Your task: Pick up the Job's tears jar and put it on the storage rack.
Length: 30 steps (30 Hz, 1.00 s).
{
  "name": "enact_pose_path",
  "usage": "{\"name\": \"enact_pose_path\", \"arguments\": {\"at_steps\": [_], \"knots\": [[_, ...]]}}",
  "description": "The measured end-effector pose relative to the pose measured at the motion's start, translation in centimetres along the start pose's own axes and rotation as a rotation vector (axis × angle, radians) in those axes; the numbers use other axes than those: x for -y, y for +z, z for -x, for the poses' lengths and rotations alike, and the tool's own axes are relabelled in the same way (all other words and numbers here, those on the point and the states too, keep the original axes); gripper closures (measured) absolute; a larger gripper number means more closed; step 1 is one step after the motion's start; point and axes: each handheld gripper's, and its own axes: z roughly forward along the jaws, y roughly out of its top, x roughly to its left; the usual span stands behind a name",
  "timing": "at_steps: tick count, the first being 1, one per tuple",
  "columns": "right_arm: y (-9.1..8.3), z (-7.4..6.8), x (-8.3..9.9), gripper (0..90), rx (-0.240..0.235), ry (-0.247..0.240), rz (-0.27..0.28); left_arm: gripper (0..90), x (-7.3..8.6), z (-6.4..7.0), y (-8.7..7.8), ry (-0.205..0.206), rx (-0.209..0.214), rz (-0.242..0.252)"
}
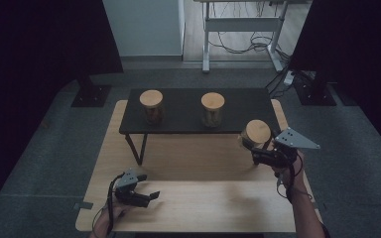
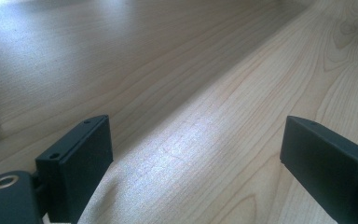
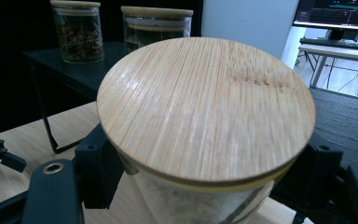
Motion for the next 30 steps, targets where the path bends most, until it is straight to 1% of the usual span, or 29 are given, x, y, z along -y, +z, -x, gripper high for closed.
{"name": "enact_pose_path", "arguments": {"at_steps": [4, 7, 14, 30], "knots": [[0.1, 0.0, -0.3, 25.0, -0.008, -0.003, -0.003, 8.7, 0.0, 0.0, 0.0, 0.0, 0.0, 0.001], [-0.1, -0.2, -0.6, 25.0, -0.018, -0.001, 0.012, 8.7, 0.0, 0.0, 0.0, 0.0, 0.0, 0.0], [-0.1, -0.1, -1.4, 25.0, -0.011, -0.011, 0.023, 8.6, 0.0, 0.0, 0.0, 0.0, -0.001, 0.0], [0.7, 0.3, -2.7, 25.0, -0.007, -0.017, 0.03, 8.6, 0.0, 0.0, 0.0, -0.001, 0.0, 0.002]]}}
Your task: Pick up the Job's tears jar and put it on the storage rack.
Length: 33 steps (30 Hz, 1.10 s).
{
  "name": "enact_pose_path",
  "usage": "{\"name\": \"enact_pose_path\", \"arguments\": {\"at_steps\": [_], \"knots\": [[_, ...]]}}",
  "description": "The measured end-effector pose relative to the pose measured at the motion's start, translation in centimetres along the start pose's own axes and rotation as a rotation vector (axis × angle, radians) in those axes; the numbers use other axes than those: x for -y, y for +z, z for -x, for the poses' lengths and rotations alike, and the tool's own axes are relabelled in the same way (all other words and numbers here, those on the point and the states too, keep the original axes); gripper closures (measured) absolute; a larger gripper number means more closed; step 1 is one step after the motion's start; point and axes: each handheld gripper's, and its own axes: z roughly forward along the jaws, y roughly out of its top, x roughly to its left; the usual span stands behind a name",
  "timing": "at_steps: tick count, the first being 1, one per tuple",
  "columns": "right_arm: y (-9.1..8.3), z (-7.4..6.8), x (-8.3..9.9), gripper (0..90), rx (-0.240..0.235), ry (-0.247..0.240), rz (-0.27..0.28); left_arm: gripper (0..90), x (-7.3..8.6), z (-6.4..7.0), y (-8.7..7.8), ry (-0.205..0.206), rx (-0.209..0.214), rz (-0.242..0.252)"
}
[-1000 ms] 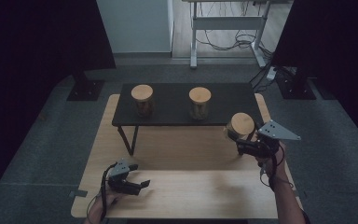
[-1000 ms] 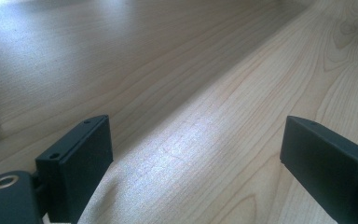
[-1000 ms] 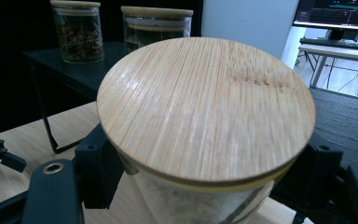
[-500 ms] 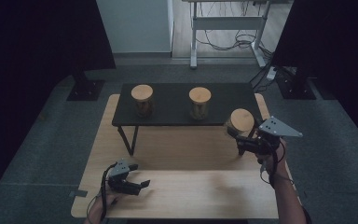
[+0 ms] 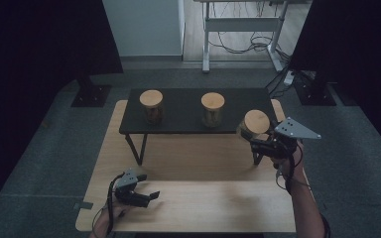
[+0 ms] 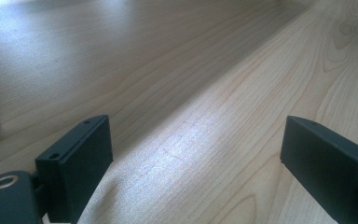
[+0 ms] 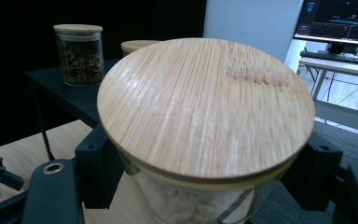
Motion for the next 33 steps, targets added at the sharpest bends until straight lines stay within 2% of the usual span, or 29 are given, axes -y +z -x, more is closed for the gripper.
{"name": "enact_pose_path", "arguments": {"at_steps": [16, 33], "knots": [[1.1, 1.5, -0.6, 25.0, 0.023, 0.01, -0.005, 8.5, 0.0, 0.0, 0.0, 0.001, 0.0, 0.001], [3.1, 2.7, -1.7, 25.0, 0.045, 0.009, -0.018, 8.5, 0.0, 0.0, 0.0, 0.002, 0.001, 0.001]]}}
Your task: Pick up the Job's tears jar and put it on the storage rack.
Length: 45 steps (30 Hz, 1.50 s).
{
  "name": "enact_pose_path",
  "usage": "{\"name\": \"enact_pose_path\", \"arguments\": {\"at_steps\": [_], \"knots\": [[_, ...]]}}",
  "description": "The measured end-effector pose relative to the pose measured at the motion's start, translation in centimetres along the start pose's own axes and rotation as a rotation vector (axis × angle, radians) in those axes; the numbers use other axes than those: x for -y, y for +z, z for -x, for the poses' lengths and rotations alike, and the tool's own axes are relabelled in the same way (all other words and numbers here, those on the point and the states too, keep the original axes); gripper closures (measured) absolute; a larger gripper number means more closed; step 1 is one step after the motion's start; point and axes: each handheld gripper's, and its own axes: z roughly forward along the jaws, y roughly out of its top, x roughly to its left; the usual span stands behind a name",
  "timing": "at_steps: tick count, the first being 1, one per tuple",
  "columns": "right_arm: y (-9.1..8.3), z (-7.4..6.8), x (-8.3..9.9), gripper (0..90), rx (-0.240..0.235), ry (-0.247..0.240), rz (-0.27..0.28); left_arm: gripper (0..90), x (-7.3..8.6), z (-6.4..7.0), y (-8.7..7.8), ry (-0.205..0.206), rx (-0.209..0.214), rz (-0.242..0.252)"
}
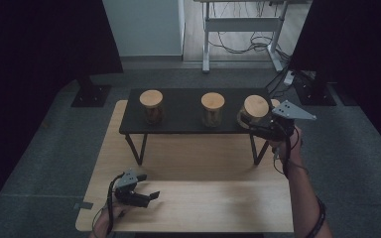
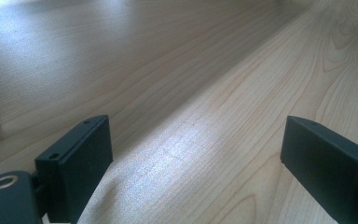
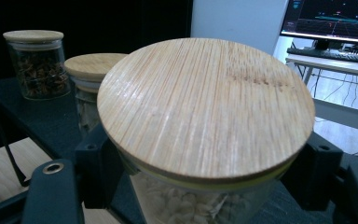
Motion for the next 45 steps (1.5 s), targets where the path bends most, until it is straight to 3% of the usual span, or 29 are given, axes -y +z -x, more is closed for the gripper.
{"name": "enact_pose_path", "arguments": {"at_steps": [13, 27, 40, 45], "knots": [[1.1, 0.9, -0.4, 25.0, 0.029, 0.009, -0.009, 8.5, 0.0, 0.0, 0.0, 0.002, 0.0, 0.0], [2.6, 1.4, -0.3, 25.0, 0.083, 0.003, -0.055, 8.5, 0.0, 0.0, 0.0, 0.003, 0.0, -0.001], [3.9, 1.2, 0.2, 24.9, 0.106, -0.05, -0.128, 8.5, 0.0, 0.0, 0.0, 0.002, 0.001, 0.0], [4.0, 1.3, 0.1, 24.8, 0.1, -0.048, -0.133, 8.5, 0.0, 0.0, 0.0, 0.003, 0.001, -0.001]]}}
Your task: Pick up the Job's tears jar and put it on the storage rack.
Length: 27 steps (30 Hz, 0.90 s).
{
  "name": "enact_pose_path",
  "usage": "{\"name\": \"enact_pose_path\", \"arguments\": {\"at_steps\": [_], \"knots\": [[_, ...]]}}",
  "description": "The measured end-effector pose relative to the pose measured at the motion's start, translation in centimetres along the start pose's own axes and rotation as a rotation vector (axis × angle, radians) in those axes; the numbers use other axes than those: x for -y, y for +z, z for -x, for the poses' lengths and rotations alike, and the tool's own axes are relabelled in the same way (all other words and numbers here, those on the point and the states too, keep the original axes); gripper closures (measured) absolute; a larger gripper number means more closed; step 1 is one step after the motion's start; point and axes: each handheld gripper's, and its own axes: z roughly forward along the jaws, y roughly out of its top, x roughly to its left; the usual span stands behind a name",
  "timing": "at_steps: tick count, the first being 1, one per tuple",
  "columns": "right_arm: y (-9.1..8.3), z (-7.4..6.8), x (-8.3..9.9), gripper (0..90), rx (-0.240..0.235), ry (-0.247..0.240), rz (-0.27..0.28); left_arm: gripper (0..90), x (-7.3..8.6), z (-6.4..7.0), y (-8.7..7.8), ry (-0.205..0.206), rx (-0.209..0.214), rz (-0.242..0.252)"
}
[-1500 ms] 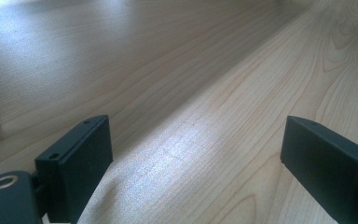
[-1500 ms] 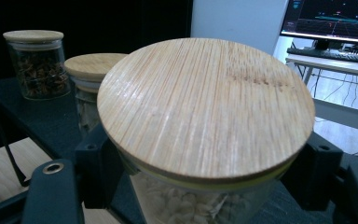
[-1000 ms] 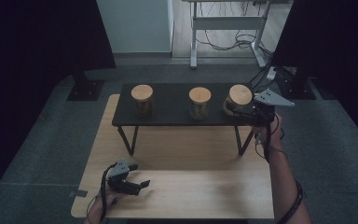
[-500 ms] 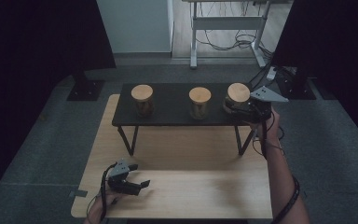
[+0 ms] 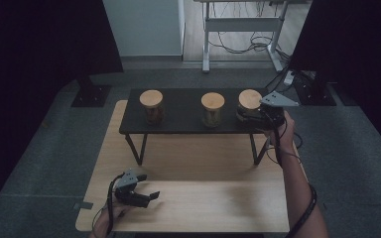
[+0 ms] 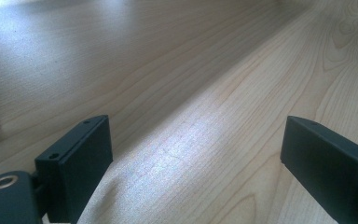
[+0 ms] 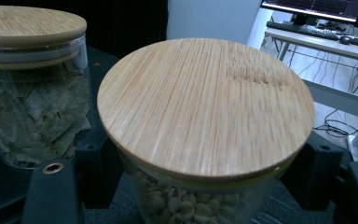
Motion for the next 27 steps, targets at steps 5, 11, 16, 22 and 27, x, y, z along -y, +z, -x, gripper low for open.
{"name": "enact_pose_path", "arguments": {"at_steps": [5, 11, 16, 22, 27], "knots": [[0.17, 0.14, -0.07, 24.5, 0.006, 0.008, -0.016, 8.4, 0.0, 0.01, 0.0, 0.001, -0.001, 0.0], [0.18, 0.39, -0.03, 22.8, 0.019, 0.025, -0.025, 8.4, 0.0, -0.01, 0.0, 0.001, 0.0, -0.002], [0.17, 0.37, -0.06, 21.7, 0.029, 0.023, -0.03, 8.4, 0.0, 0.02, 0.0, 0.003, -0.002, -0.003], [0.01, 0.17, -0.08, 18.9, 0.047, 0.009, -0.026, 8.3, -0.02, 0.02, 0.05, 0.002, 0.0, -0.006], [-0.13, 0.17, 0.14, 15.8, 0.053, 0.02, -0.019, 8.3, -0.03, -0.01, 0.07, 0.0, 0.003, -0.006]]}}
